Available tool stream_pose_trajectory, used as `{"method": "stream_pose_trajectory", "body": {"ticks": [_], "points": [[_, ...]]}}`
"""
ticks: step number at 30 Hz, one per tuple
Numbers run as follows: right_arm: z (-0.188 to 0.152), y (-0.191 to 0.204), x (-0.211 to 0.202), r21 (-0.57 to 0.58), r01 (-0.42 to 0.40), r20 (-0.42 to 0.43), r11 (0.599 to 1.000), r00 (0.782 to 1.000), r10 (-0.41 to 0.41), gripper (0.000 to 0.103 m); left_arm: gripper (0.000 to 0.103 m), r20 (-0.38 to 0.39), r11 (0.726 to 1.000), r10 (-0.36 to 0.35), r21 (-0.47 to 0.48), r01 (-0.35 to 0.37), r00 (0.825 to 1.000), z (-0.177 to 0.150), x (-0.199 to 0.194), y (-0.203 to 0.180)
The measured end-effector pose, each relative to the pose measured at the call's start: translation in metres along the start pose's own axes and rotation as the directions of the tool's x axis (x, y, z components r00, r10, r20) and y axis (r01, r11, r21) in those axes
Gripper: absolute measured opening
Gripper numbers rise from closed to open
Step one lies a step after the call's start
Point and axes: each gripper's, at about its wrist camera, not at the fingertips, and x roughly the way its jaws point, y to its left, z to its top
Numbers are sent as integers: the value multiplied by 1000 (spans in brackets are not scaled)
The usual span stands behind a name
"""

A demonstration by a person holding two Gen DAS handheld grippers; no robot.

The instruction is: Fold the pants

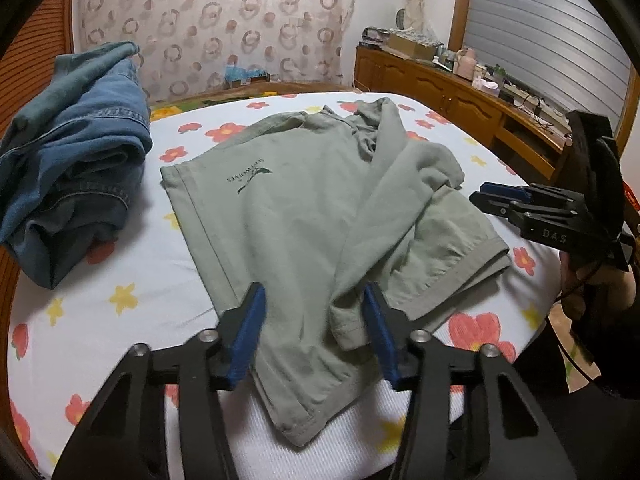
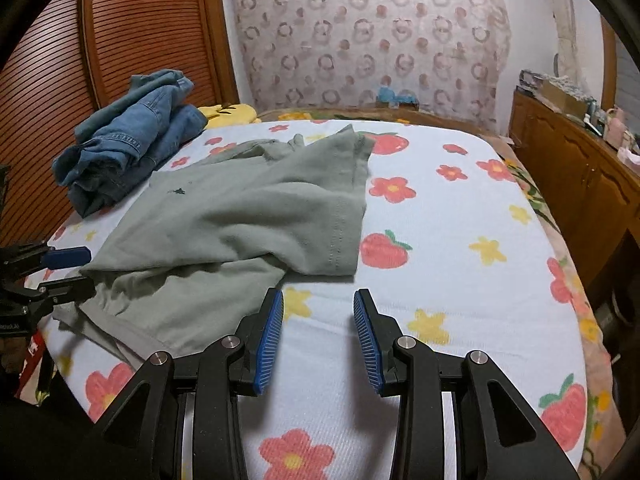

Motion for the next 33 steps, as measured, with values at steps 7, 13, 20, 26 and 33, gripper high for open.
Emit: {"method": "stream_pose_trajectory", "body": {"ticks": [7,13,20,26,33], "points": [[-2,5,4,-19,35,6,999,999,-35,38,32,-2,999,-22,44,22,1000,1,-1,-14],[-6,-1,2,-9,31,12,999,999,-31,38,28,-31,997,-3,81,5,1000,1,4,-21],[-2,-7,6,-7,16,-31,1000,999,-17,38,28,-43,997,-13,73,16,999,0,9,-18],[14,-10,6,-38,25,-38,999,999,-26,38,28,-42,999,-24,45,26,999,-1,10,-13],[30,-7,27,-122,7,-110,993,994,-21,38,28,-31,999,-32,28,33,999,-1,7,-9]]}}
